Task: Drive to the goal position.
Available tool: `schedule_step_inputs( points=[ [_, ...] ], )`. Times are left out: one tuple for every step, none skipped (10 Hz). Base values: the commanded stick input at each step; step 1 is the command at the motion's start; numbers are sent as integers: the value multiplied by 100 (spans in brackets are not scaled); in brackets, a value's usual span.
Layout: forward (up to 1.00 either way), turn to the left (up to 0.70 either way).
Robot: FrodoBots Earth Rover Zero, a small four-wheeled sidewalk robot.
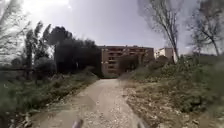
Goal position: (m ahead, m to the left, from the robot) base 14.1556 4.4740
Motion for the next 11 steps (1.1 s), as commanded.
schedule_step_inputs(
  points=[
    [85,0],
    [85,0],
    [85,0],
    [85,0],
    [85,0],
    [85,0],
    [85,0],
    [85,0],
    [85,0],
    [85,0],
    [85,0]
  ],
)
